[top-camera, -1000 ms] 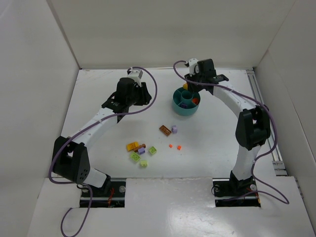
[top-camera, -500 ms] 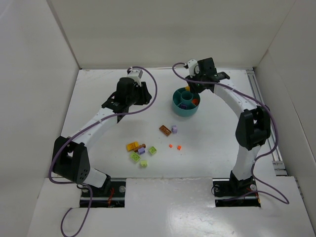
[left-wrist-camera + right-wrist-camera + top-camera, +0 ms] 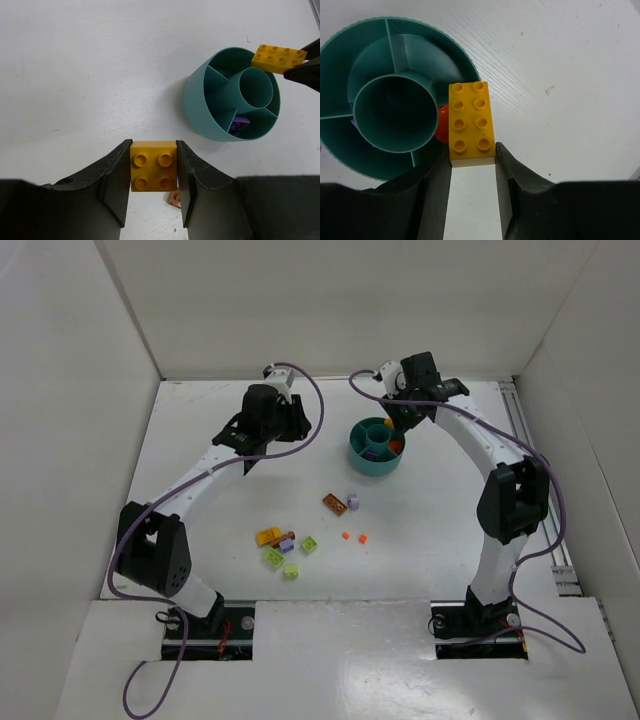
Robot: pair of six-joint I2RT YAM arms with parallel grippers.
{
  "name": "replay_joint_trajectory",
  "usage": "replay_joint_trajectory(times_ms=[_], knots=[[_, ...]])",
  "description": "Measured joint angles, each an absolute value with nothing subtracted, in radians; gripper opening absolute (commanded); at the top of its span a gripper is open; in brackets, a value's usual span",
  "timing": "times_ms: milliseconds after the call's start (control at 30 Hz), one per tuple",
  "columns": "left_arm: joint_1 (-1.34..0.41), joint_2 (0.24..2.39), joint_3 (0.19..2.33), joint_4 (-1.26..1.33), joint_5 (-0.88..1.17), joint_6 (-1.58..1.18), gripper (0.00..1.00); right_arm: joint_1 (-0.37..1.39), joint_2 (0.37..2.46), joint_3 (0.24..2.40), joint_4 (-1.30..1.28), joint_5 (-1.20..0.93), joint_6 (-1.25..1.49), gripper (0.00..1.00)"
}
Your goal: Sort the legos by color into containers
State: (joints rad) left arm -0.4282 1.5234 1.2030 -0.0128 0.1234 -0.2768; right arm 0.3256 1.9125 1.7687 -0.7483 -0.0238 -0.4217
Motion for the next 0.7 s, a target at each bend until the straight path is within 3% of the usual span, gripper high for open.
replay_joint_trajectory(times_ms=[700], knots=[[-0.390, 1.633, 1.375, -0.136, 0.132, -0.255, 0.00, 0.342, 2.011, 1.874, -0.748, 0.020, -0.436, 0.11]])
